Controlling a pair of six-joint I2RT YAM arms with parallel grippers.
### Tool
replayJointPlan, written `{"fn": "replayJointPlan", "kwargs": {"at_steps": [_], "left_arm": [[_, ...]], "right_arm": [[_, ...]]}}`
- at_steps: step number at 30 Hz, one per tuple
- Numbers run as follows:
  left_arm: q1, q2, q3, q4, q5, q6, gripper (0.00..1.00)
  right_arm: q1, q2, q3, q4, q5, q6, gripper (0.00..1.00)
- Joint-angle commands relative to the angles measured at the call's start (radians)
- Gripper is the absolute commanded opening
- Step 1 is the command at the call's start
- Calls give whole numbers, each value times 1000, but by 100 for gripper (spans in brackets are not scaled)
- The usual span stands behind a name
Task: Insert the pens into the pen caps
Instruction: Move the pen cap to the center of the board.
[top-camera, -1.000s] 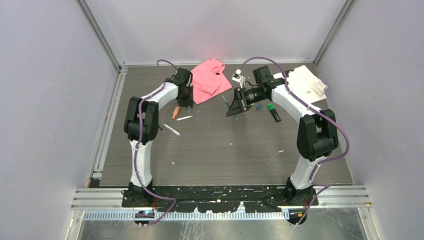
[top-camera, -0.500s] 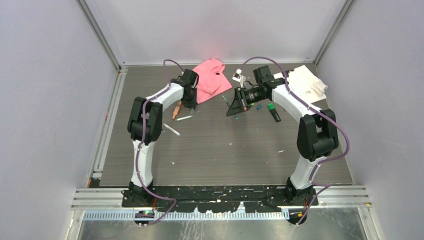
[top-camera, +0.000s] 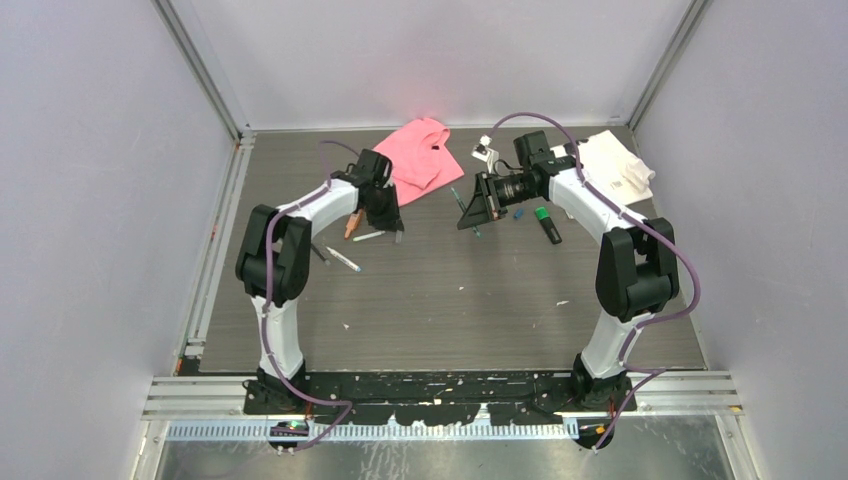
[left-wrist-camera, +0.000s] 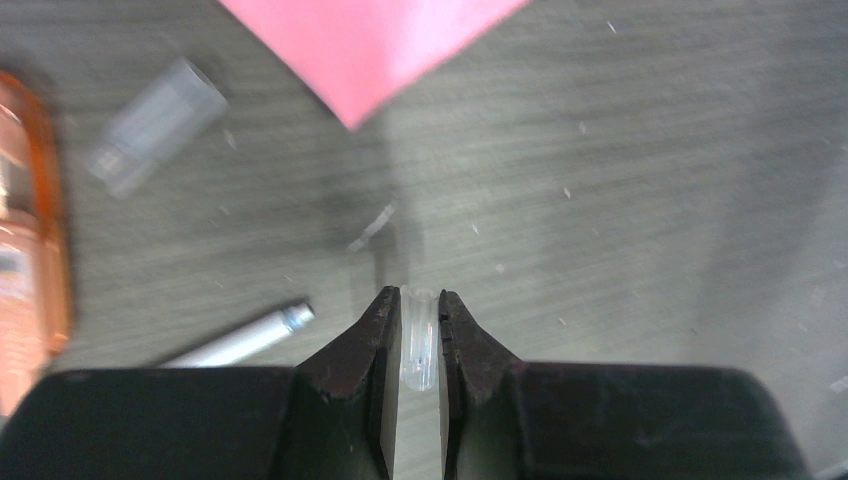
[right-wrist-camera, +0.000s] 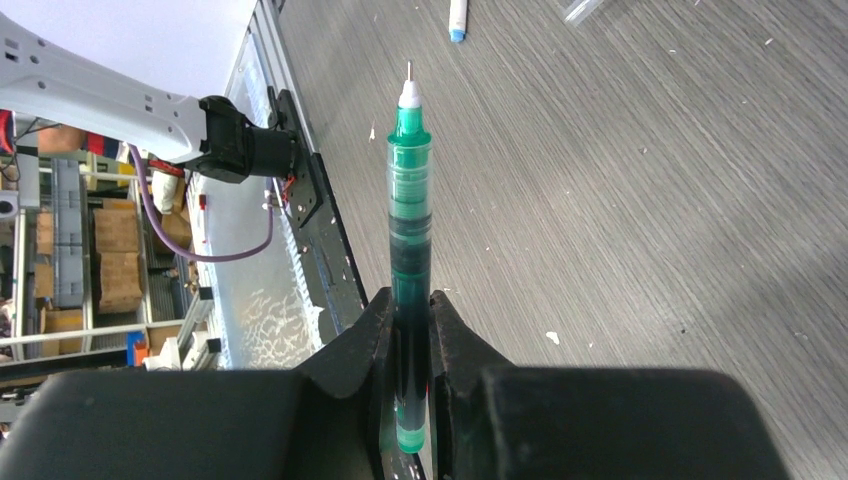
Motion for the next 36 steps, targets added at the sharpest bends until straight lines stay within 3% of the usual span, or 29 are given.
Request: {"fn": "replayJointPlan", "kwargs": {"at_steps": [1, 8, 12, 19, 23, 29, 36], "left_arm": [[-15, -87, -73, 25, 43, -66, 10], [-123, -157, -141, -158, -288, -124, 13], [-150, -162, -173, -198, -385, -218, 17], [-168, -207, -164, -212, -428, -266, 45], [-168, -248, -166, -198, -406, -240, 43], [-166, -300, -216, -115, -274, -74, 40], [-162, -259, -139, -202, -294, -4, 40]], "right_arm": [[-10, -51, -9, 32, -27, 0, 1], [-10, -46, -12, 44, -36, 11, 1], [-10, -42, -14, 49, -39, 17, 1], [-10, -47, -20, 54, -38, 21, 1], [-9, -52, -20, 55, -35, 21, 1], [-10, -53, -22, 52, -32, 18, 1], [-10, -47, -20, 52, -33, 18, 1]]}}
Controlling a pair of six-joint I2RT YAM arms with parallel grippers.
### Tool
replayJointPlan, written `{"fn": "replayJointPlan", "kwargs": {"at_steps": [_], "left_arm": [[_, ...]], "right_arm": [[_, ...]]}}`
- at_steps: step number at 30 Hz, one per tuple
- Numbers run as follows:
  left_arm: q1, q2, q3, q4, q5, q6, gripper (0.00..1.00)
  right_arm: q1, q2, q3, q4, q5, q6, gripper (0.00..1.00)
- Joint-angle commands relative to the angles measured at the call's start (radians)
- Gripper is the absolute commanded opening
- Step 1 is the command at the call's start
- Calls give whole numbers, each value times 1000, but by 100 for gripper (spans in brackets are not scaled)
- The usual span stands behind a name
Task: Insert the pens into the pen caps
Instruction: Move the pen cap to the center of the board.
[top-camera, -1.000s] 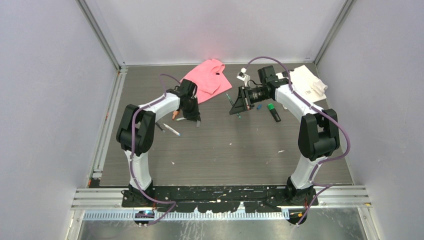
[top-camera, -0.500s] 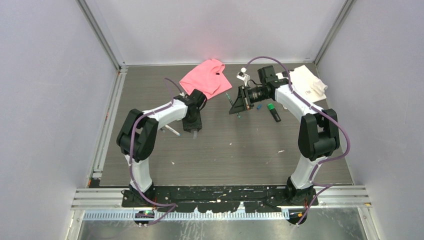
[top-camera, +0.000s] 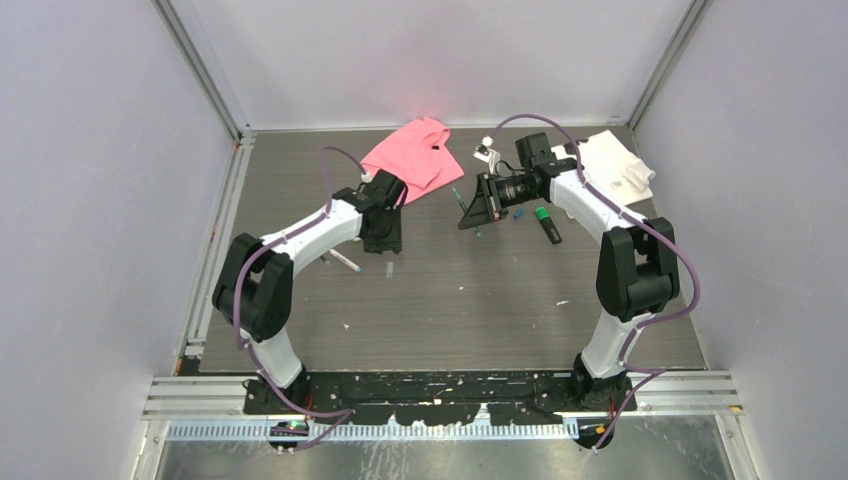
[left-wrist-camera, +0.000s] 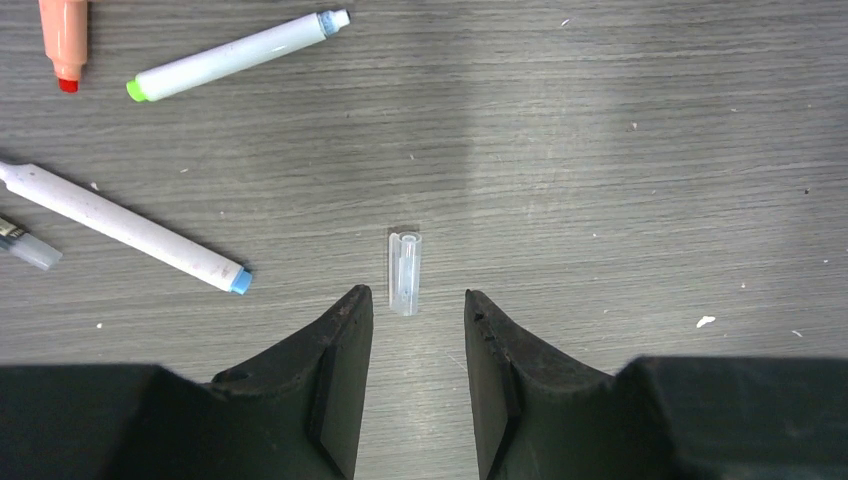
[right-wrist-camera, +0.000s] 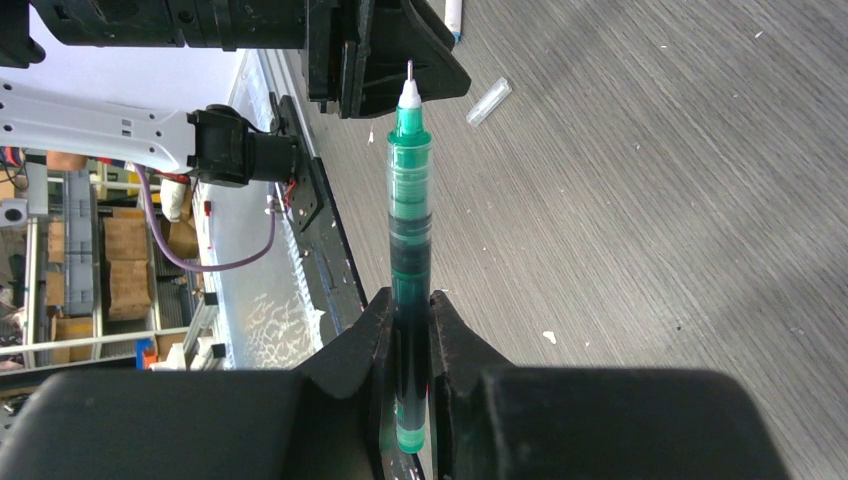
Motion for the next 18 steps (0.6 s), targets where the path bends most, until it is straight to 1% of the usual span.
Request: {"fn": "replayJointPlan", "kwargs": {"at_steps": [1, 6, 9, 11, 15, 16, 18], "left_arm": [[3, 14, 76, -46, 2, 82, 40], [2, 24, 182, -92, -26, 161, 40], [8, -8, 210, -69, -59, 225, 41], [25, -38, 220, -42, -53, 250, 42], [84, -90, 218, 22, 53, 263, 44], [110, -107, 200, 43, 90, 251, 47], [147, -134, 148, 99, 171, 207, 48]], "right_arm": [[-2, -46, 6, 20, -22, 2, 1], [-4, -48, 6, 15, -18, -1, 1], [-8, -50, 7, 13, -15, -6, 1], [-11, -51, 5, 13, -13, -7, 1], [-14, -52, 4, 13, -14, -9, 1], [-15, -53, 4, 13, -14, -9, 1], [-16, -54, 3, 13, -14, -9, 1]]}}
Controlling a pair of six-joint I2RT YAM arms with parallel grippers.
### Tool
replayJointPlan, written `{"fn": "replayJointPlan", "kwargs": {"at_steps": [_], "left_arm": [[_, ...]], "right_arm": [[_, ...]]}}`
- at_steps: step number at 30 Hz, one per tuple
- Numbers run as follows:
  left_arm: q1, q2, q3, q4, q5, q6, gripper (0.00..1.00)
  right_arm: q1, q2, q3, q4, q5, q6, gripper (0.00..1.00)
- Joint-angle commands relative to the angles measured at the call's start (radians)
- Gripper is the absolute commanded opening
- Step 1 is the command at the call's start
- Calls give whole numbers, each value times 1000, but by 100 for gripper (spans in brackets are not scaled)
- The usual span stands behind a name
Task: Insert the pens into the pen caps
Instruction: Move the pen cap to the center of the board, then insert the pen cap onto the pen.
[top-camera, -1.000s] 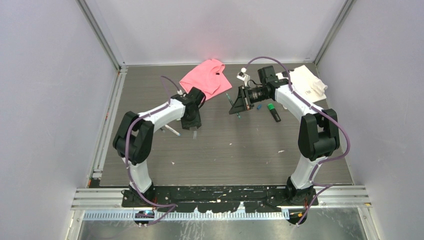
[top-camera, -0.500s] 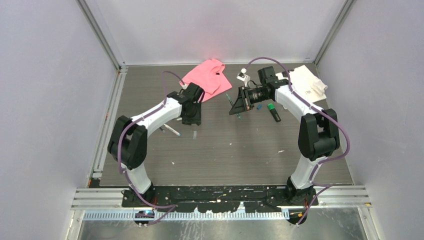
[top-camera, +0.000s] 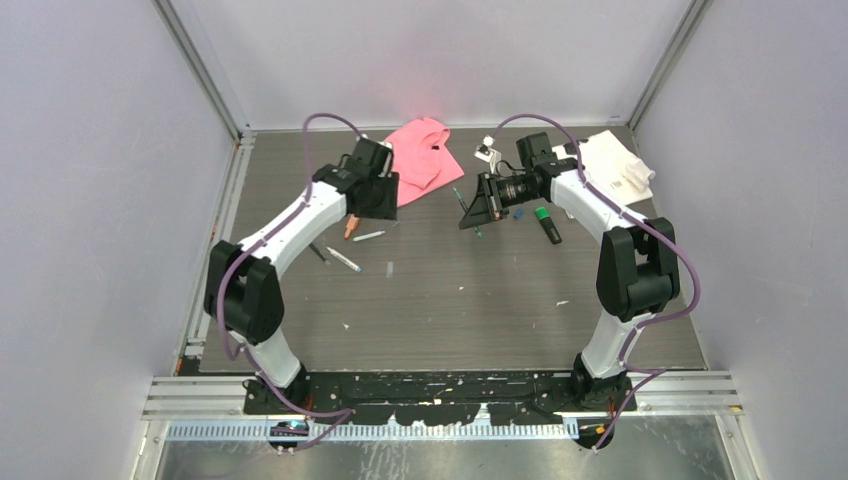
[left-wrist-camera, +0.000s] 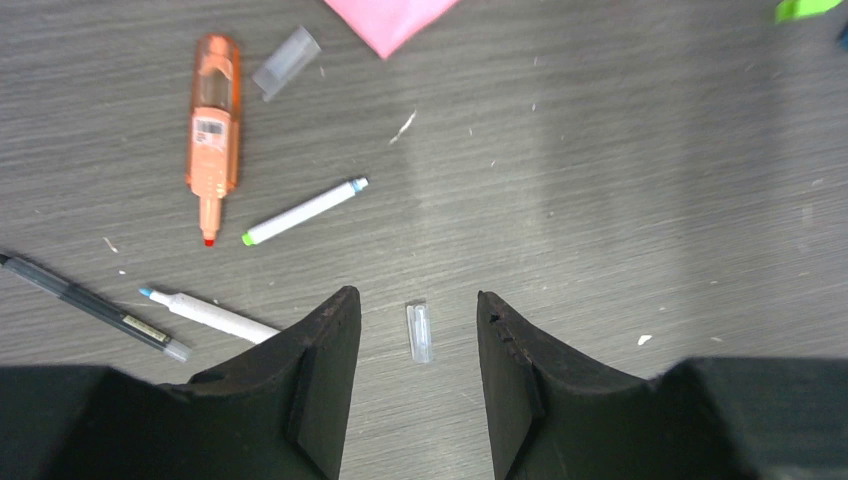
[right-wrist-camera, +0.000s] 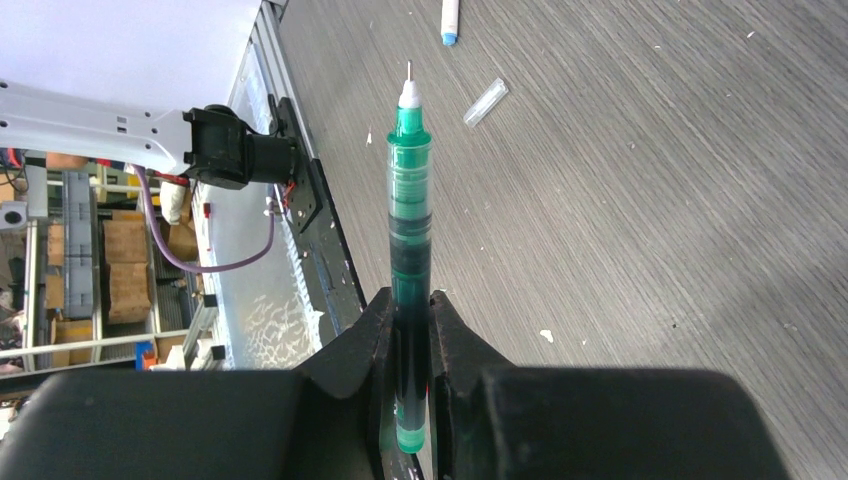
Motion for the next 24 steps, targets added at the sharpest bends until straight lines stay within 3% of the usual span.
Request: {"fn": "replayJointPlan", "kwargs": {"at_steps": [1, 4, 12, 18, 24], "left_arm": [[97, -112, -67, 152, 167, -37, 48], [129, -153, -157, 217, 203, -83, 48], [126, -157, -279, 196, 210, -112, 44], [47, -104, -348, 208, 145, -117, 42], [-60, 9, -296, 163, -8, -150, 36]], "right_arm": [[-7, -56, 2, 12, -14, -8, 1], [-9, -59, -1, 13, -14, -10, 1], [-11, -55, 0, 16, -17, -8, 1], [-11, -59, -4, 19, -17, -6, 1], [-11, -63, -7, 22, -15, -4, 1]]}}
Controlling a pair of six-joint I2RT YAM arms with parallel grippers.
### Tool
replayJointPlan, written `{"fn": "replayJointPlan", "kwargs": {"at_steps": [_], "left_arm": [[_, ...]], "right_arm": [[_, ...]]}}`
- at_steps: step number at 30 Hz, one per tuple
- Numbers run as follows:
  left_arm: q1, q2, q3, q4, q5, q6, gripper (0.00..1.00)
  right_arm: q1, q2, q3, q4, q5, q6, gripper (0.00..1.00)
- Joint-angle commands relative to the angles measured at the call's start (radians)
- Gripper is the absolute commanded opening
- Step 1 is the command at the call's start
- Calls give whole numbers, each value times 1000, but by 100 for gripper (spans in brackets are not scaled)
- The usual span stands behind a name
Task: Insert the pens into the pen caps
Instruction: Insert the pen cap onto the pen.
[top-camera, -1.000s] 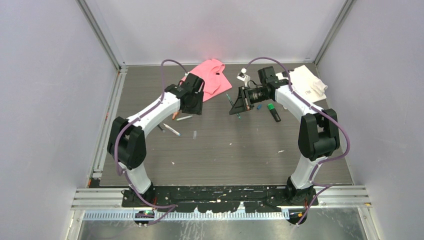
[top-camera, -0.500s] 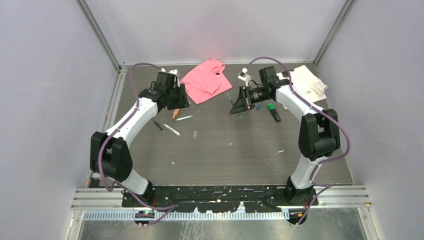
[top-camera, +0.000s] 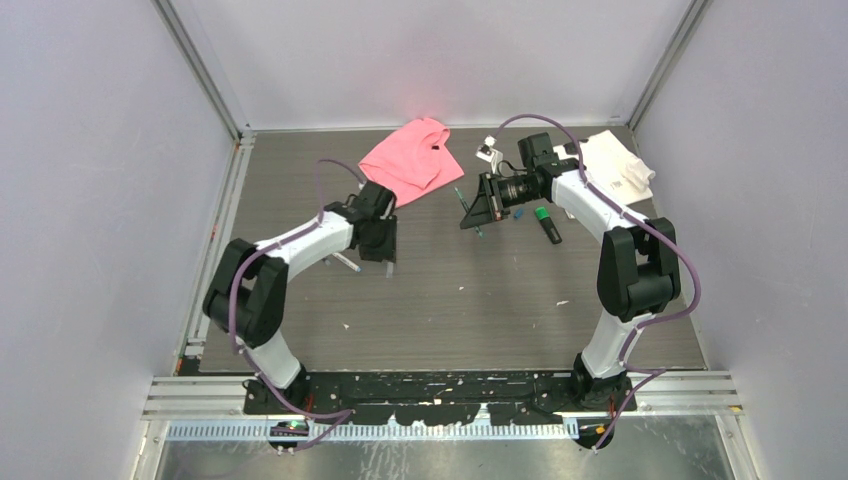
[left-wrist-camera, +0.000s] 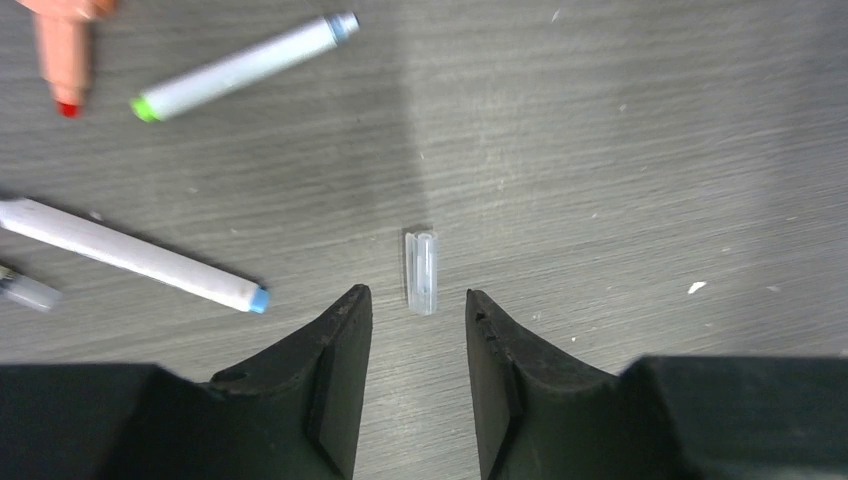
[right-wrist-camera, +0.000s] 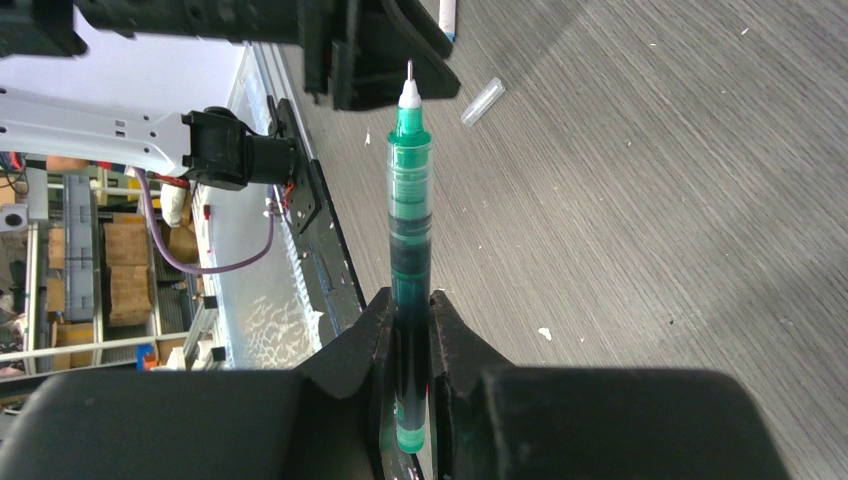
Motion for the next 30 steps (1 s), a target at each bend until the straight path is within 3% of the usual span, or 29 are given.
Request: {"fn": "replayJointPlan", "kwargs": {"at_steps": [1, 20, 30], "left_arm": [[-54, 66, 56, -18, -112, -31, 34], [-89, 238, 131, -117, -147, -44, 26], [-90, 206, 122, -124, -144, -36, 7]], "right_arm": [[-4, -61, -5, 23, -15, -4, 1], [-5, -58, -5, 25, -16, -3, 1], [-6, -58, -5, 20, -13, -8, 1]]}}
